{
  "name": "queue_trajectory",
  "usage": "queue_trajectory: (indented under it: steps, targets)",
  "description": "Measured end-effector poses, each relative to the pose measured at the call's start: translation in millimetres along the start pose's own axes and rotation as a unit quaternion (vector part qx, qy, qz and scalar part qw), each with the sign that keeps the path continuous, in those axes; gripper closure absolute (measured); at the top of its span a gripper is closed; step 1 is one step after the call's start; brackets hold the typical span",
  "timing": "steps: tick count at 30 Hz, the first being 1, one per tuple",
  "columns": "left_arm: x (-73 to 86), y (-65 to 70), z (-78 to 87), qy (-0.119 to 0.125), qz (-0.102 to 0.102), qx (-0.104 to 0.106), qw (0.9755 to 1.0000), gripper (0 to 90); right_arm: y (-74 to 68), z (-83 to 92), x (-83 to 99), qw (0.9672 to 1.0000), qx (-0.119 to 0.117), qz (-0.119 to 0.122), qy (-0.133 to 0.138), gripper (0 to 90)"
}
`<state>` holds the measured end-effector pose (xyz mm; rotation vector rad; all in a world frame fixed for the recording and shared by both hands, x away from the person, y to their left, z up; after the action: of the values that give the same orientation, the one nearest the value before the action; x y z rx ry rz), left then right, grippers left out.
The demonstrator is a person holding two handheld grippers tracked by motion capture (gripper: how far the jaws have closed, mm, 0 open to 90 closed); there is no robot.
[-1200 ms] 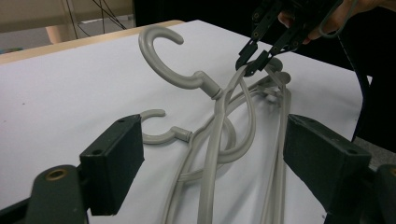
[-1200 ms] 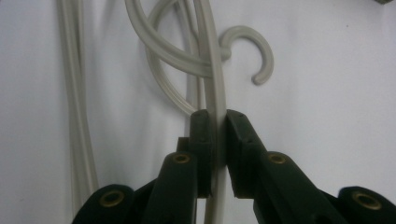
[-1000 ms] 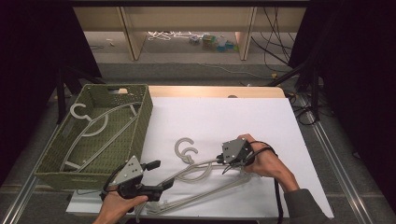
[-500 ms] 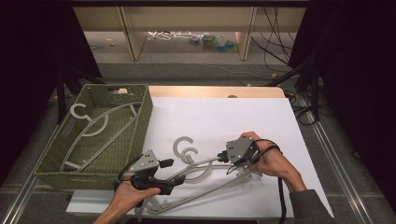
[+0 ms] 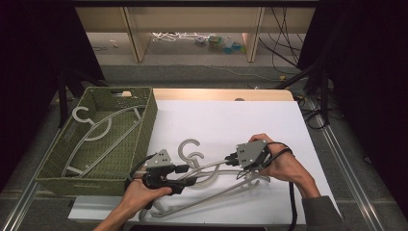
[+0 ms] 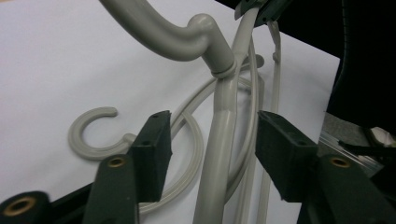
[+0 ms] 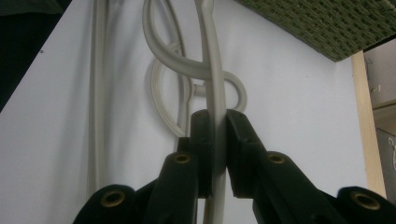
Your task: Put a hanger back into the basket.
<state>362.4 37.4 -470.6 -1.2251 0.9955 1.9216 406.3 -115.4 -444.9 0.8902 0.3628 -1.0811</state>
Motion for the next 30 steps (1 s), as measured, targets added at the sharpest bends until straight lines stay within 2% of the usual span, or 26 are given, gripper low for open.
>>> queue_trajectory:
  steps: [1, 2, 5, 6, 7, 11, 12, 13, 14, 15, 16, 18, 21, 22, 23, 24, 26, 28, 30]
  targets:
    - [-0.4, -0.6, -0.2, -0.003, 0.002, -0.001, 1.0, 50.8, 0.3, 0.8, -0.2, 1.0, 0.002, 0.0, 0.0, 82.7]
    - [-1.9, -2.4, -1.2, 0.001, -0.005, -0.007, 1.0, 52.5, -0.7, 1.6, 0.4, 1.0, 0.003, -0.005, -0.005, 82.6]
    - [-3.0, -0.9, -2.8, -0.002, 0.002, 0.004, 1.0, 59.2, -0.9, 1.6, -0.3, 1.0, 0.002, -0.006, -0.005, 82.6]
    - [-3.8, -0.3, -3.4, -0.003, -0.003, 0.009, 0.9999, 61.8, -1.3, 1.5, -0.6, 1.0, 0.001, -0.007, -0.004, 82.7]
    - [-4.6, 0.3, -3.9, -0.003, -0.006, 0.012, 0.9999, 64.5, 0.4, 0.6, -1.8, 1.0, 0.002, 0.003, 0.002, 82.6]
    - [-7.2, 1.0, -4.9, -0.007, -0.015, 0.021, 0.9996, 75.2, 0.1, 0.1, -2.4, 1.0, 0.001, 0.003, 0.003, 82.7]
    - [-7.2, 1.0, -4.5, -0.012, -0.017, 0.022, 0.9995, 76.6, 0.4, 0.3, -2.9, 1.0, 0.002, 0.004, 0.005, 82.7]
    - [-8.0, 1.1, -4.9, -0.009, -0.02, 0.026, 0.9994, 77.4, -1.3, 1.5, -1.9, 1.0, 0.002, -0.008, -0.001, 82.6]
    - [-8.4, 1.4, -4.9, -0.01, -0.02, 0.026, 0.9994, 78.1, 0.5, 0.5, -3.0, 1.0, 0.002, 0.002, 0.007, 82.6]
    - [-9.0, 1.9, -4.8, -0.01, -0.019, 0.026, 0.9994, 78.4, -0.9, 1.1, -2.2, 1.0, 0.0, -0.006, 0.002, 82.6]
    - [-9.5, 2.9, -3.8, -0.014, -0.022, 0.037, 0.999, 78.8, -1.1, 1.6, -2.1, 1.0, 0.001, -0.008, 0.002, 82.5]
    - [-11.3, 3.1, -3.0, -0.013, -0.028, 0.031, 0.999, 79.7, 2.0, 1.4, -4.1, 0.9999, 0.007, 0.002, 0.012, 82.4]
    - [-14.8, 4.4, 0.2, -0.013, -0.026, 0.035, 0.999, 80.2, 3.2, 1.7, -5.9, 0.9997, 0.011, -0.006, 0.02, 81.8]
    - [-16.4, 3.3, 0.6, -0.008, -0.028, 0.03, 0.9991, 80.3, 3.5, 1.6, -6.5, 0.9995, 0.014, -0.014, 0.023, 81.6]
    - [-17.0, 2.8, 1.1, -0.005, -0.02, 0.03, 0.9993, 80.3, 3.6, 1.5, -7.1, 0.9993, 0.015, -0.022, 0.025, 81.0]
    - [-16.9, 2.3, 2.1, -0.007, -0.015, 0.032, 0.9993, 80.3, 3.2, 1.7, -7.2, 0.9986, 0.021, -0.041, 0.025, 79.9]
    - [-15.6, -0.3, 2.9, -0.01, -0.009, 0.021, 0.9997, 80.4, 6.9, 1.2, -8.5, 0.9968, 0.033, -0.063, 0.036, 72.4]
    - [-13.3, -4.7, 4.3, -0.016, -0.011, 0.013, 0.9997, 80.3, 9.5, 3.7, -10.0, 0.9922, 0.055, -0.105, 0.04, 62.8]
    - [-12.8, -9.2, 5.8, -0.015, -0.007, 0.005, 0.9999, 80.3, 13.2, 6.9, -12.2, 0.9869, 0.078, -0.134, 0.045, 52.7]
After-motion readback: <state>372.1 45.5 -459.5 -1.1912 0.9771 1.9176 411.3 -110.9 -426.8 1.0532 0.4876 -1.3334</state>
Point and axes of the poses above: each handheld gripper's, and its own axes: z roughly backward along the jaws, x roughly out of its underside, y roughly to its right, the point moved 10 cm from there along -z, roughly forward along the jaws, and after that the axes turned 13 degrees about y, right-handed, at the moved point
